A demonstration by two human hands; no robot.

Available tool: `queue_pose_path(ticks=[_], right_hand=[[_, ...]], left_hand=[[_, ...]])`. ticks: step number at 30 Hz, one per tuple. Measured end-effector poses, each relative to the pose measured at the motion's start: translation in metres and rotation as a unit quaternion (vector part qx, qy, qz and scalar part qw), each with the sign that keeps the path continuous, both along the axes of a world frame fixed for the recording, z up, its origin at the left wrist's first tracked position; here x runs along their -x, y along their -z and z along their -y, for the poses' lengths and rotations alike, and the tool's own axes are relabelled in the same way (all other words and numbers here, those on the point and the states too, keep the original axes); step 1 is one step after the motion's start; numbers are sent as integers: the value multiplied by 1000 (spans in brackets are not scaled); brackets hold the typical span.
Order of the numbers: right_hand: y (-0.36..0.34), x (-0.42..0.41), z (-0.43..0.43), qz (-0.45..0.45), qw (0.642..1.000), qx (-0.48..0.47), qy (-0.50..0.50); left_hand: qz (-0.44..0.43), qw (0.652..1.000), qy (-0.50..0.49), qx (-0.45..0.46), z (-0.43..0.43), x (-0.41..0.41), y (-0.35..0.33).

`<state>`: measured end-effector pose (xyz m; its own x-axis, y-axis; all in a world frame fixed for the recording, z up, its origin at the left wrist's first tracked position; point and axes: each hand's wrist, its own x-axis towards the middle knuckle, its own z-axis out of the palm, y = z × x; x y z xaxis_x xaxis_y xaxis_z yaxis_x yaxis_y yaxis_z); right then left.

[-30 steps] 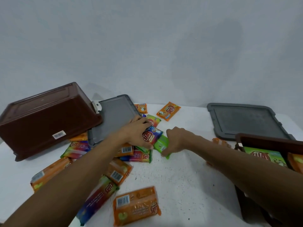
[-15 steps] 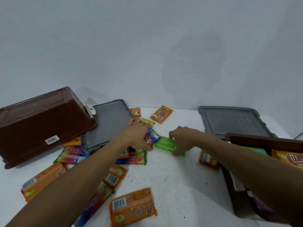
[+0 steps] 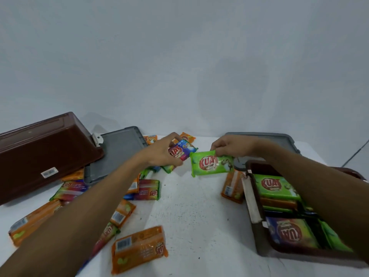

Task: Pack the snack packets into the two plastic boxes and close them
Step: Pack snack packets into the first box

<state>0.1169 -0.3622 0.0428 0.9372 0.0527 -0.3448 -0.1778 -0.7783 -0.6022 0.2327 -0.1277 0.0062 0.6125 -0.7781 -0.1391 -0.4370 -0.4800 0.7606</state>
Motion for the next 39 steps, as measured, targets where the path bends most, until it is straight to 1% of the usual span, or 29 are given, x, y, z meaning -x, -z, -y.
queue_pose_path(ticks=[3, 5, 7, 8, 10, 15, 19, 20, 21, 23, 24, 26, 28, 31, 34, 35, 37, 38, 39], right_hand=[[-17, 33, 26, 8, 996, -81, 39], [-26, 60, 45, 12, 990, -127, 65], [-31, 91, 65, 15, 980, -178, 84], [-31, 107, 76, 12, 975, -201, 95], [-28, 142, 97, -2, 971, -213, 105], [-11, 216, 140, -18, 988, -142, 64], [-4, 251, 159, -59, 991, -100, 59], [0, 255, 160, -68, 994, -75, 45], [5, 255, 160, -69, 997, -29, 23], [13, 254, 155, -60, 994, 91, -26], [15, 253, 152, -56, 988, 136, -43], [17, 253, 148, -52, 982, 171, -66], [16, 257, 147, -57, 980, 172, -83], [15, 263, 150, -74, 977, 173, -102], [15, 264, 153, -76, 974, 180, -117], [15, 263, 154, -61, 976, 175, -111], [18, 258, 157, 22, 981, 175, -84], [21, 254, 159, 78, 976, 190, -70], [24, 249, 161, 124, 967, 214, -60]], left_hand=[[-75, 996, 3, 53, 19, 24, -19], [-108, 991, -2, 74, 40, 43, -28], [-109, 992, 5, 70, 65, 64, -33], [-92, 994, 15, 57, 76, 74, -34], [-60, 997, 47, 33, 99, 98, -35], [-33, 987, 157, 25, 146, 160, -37], [12, 974, 226, -31, 171, 189, -26], [33, 967, 245, -60, 174, 195, -21], [68, 958, 265, -89, 177, 200, -15], [155, 933, 293, -140, 179, 210, -7], [185, 924, 295, -158, 180, 213, -5], [218, 914, 289, -181, 179, 217, -4], [222, 910, 287, -200, 176, 219, -5], [171, 917, 291, -214, 174, 224, -7], [153, 918, 293, -218, 173, 226, -8], [146, 923, 287, -210, 173, 225, -8], [154, 940, 258, -161, 175, 223, -8], [189, 943, 240, -129, 177, 221, -8], [243, 938, 223, -108, 179, 219, -9]])
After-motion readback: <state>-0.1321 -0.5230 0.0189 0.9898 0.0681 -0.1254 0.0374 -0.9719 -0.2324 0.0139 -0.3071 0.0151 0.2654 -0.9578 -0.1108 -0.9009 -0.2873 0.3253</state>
